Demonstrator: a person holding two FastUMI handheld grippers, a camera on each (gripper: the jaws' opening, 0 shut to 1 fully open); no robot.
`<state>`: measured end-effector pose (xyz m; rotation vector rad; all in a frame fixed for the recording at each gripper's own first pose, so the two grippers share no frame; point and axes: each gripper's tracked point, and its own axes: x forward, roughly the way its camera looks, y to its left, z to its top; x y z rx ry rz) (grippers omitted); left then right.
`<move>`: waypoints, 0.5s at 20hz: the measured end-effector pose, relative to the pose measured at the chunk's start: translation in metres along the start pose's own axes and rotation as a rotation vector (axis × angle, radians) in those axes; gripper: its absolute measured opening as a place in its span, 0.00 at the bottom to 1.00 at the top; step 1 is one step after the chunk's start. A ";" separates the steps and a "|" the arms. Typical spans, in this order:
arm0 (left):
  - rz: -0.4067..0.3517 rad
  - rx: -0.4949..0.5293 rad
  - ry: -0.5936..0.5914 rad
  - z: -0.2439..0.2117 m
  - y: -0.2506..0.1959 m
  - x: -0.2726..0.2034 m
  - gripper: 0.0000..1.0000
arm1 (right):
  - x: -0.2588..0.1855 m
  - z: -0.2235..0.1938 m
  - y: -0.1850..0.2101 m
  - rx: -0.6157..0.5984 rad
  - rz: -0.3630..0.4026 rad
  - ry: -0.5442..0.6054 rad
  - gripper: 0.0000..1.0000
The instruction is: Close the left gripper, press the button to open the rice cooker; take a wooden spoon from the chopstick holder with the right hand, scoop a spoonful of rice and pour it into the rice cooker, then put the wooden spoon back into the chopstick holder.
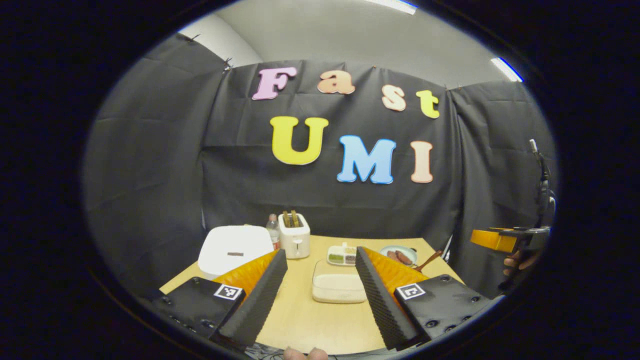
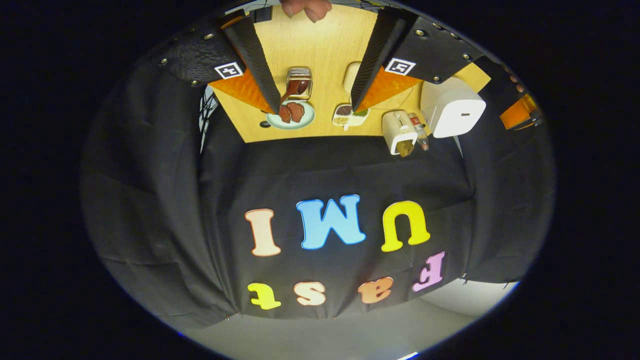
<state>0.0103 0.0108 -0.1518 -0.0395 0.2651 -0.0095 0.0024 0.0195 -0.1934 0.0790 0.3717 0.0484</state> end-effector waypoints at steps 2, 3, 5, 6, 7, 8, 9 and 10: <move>-0.005 0.020 -0.026 0.016 0.001 0.001 0.95 | -0.007 0.018 -0.002 -0.043 -0.046 -0.049 0.87; -0.018 0.022 -0.037 0.022 -0.002 -0.002 0.95 | -0.014 0.026 0.004 -0.056 -0.054 -0.071 0.87; -0.035 0.041 -0.075 0.035 0.002 -0.008 0.95 | -0.025 0.038 0.021 -0.073 -0.054 -0.116 0.87; -0.038 0.056 -0.080 0.037 0.009 -0.010 0.95 | -0.028 0.039 0.025 -0.076 -0.064 -0.122 0.87; -0.043 0.064 -0.083 0.038 0.016 -0.010 0.96 | -0.034 0.039 0.032 -0.077 -0.072 -0.131 0.87; -0.048 0.065 -0.089 0.040 0.021 -0.010 0.96 | -0.037 0.041 0.039 -0.080 -0.081 -0.141 0.87; -0.054 0.058 -0.100 0.043 0.026 -0.011 0.96 | -0.040 0.043 0.046 -0.088 -0.094 -0.152 0.87; -0.057 0.053 -0.102 0.044 0.032 -0.014 0.97 | -0.043 0.043 0.054 -0.102 -0.098 -0.159 0.88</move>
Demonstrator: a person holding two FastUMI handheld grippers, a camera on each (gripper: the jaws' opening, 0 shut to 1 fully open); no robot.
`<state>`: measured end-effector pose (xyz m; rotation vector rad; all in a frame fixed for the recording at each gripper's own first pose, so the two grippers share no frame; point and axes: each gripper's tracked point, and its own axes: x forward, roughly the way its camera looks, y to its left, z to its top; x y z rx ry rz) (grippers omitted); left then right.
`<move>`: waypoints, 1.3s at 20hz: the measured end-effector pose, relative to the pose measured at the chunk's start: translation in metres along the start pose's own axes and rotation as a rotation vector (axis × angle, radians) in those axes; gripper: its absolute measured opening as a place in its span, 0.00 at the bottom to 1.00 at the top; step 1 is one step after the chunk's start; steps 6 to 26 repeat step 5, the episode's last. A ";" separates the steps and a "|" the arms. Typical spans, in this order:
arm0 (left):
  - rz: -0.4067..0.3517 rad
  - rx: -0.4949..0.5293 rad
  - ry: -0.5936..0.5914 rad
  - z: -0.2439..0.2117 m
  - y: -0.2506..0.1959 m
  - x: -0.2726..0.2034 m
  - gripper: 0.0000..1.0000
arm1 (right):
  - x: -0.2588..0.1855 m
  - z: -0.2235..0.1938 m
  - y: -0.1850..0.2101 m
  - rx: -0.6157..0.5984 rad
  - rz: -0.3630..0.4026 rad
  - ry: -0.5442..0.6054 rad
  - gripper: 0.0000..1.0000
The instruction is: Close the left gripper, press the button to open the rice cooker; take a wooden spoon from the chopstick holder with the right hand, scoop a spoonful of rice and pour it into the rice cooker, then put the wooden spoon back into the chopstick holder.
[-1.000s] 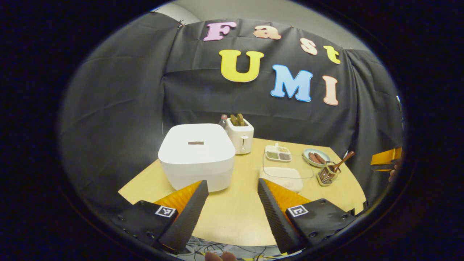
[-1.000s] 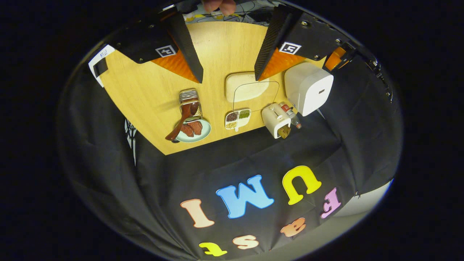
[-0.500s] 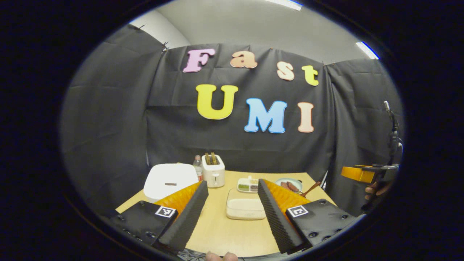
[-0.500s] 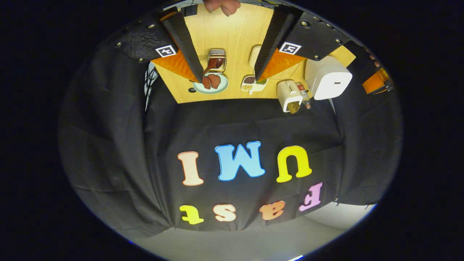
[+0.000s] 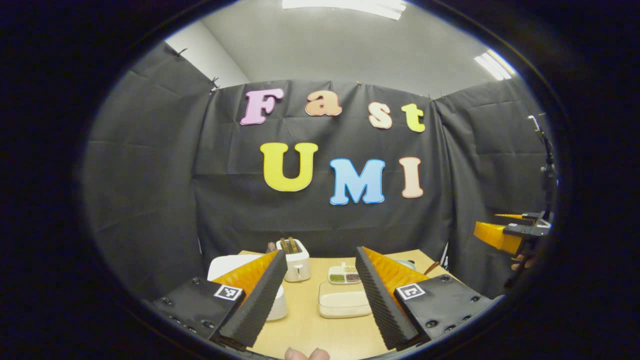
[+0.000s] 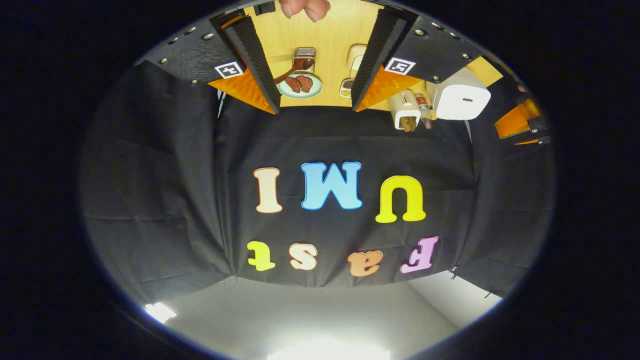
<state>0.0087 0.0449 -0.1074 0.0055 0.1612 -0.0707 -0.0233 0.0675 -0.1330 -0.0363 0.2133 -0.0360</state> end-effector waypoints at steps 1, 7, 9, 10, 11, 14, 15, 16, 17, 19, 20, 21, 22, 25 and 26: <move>0.003 0.000 -0.006 0.002 0.007 -0.002 0.97 | -0.002 0.001 0.011 -0.019 0.011 0.004 0.87; 0.018 -0.016 -0.014 0.003 0.029 -0.013 0.97 | -0.007 0.010 0.041 -0.039 0.038 -0.006 0.87; 0.018 -0.016 -0.014 0.003 0.029 -0.013 0.97 | -0.007 0.010 0.041 -0.039 0.038 -0.006 0.87; 0.018 -0.016 -0.014 0.003 0.029 -0.013 0.97 | -0.007 0.010 0.041 -0.039 0.038 -0.006 0.87; 0.018 -0.016 -0.014 0.003 0.029 -0.013 0.97 | -0.007 0.010 0.041 -0.039 0.038 -0.006 0.87; 0.018 -0.016 -0.014 0.003 0.029 -0.013 0.97 | -0.007 0.010 0.041 -0.039 0.038 -0.006 0.87; 0.018 -0.016 -0.014 0.003 0.029 -0.013 0.97 | -0.007 0.010 0.041 -0.039 0.038 -0.006 0.87; 0.018 -0.016 -0.014 0.003 0.029 -0.013 0.97 | -0.007 0.010 0.041 -0.039 0.038 -0.006 0.87; 0.018 -0.016 -0.014 0.003 0.029 -0.013 0.97 | -0.007 0.010 0.041 -0.039 0.038 -0.006 0.87; 0.018 -0.016 -0.014 0.003 0.029 -0.013 0.97 | -0.007 0.010 0.041 -0.039 0.038 -0.006 0.87; 0.018 -0.016 -0.014 0.003 0.029 -0.013 0.97 | -0.007 0.010 0.041 -0.039 0.038 -0.006 0.87; 0.018 -0.016 -0.014 0.003 0.029 -0.013 0.97 | -0.007 0.010 0.041 -0.039 0.038 -0.006 0.87; 0.018 -0.016 -0.014 0.003 0.029 -0.013 0.97 | -0.007 0.010 0.041 -0.039 0.038 -0.006 0.87; 0.018 -0.016 -0.014 0.003 0.029 -0.013 0.97 | -0.007 0.010 0.041 -0.039 0.038 -0.006 0.87; 0.018 -0.016 -0.014 0.003 0.029 -0.013 0.97 | -0.007 0.010 0.041 -0.039 0.038 -0.006 0.87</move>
